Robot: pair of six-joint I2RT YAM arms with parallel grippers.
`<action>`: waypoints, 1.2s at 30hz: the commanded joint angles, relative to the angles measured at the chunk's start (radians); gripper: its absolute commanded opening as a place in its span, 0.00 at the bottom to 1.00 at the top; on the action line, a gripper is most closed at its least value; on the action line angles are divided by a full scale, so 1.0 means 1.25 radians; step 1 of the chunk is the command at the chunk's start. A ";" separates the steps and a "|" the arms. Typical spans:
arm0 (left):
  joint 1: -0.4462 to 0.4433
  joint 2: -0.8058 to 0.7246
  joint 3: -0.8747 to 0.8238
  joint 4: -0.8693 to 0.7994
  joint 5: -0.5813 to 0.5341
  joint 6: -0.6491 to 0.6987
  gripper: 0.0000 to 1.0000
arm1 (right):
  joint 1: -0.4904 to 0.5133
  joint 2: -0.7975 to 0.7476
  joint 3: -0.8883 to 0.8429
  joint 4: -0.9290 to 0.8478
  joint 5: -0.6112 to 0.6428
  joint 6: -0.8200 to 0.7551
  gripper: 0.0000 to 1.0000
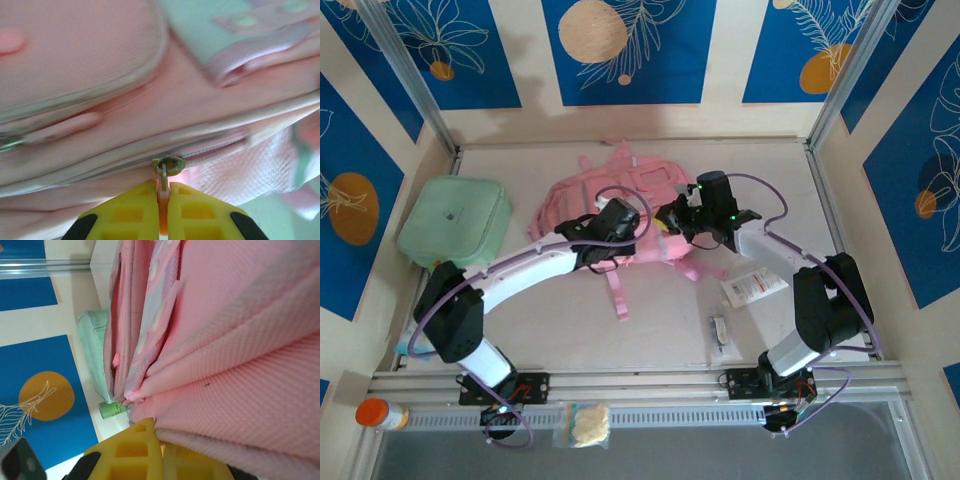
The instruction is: Pack the student bag
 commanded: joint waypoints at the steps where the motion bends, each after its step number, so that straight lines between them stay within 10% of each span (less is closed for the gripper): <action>1: 0.045 -0.028 -0.044 -0.062 0.013 0.025 0.05 | -0.058 0.018 0.061 -0.003 -0.056 -0.082 0.00; 15: 0.093 -0.005 -0.077 -0.020 0.097 0.060 0.00 | -0.109 0.129 0.220 -0.140 -0.088 -0.232 0.00; 25: -0.076 -0.008 -0.065 0.077 0.111 -0.041 0.00 | -0.150 0.325 0.436 -0.191 -0.136 -0.244 0.01; 32: -0.055 0.048 0.018 -0.005 0.037 -0.011 0.00 | -0.153 0.222 0.307 -0.204 -0.169 -0.216 0.52; 36: -0.042 0.039 -0.022 0.048 0.064 -0.027 0.00 | -0.113 0.144 0.172 -0.183 -0.181 -0.194 0.57</action>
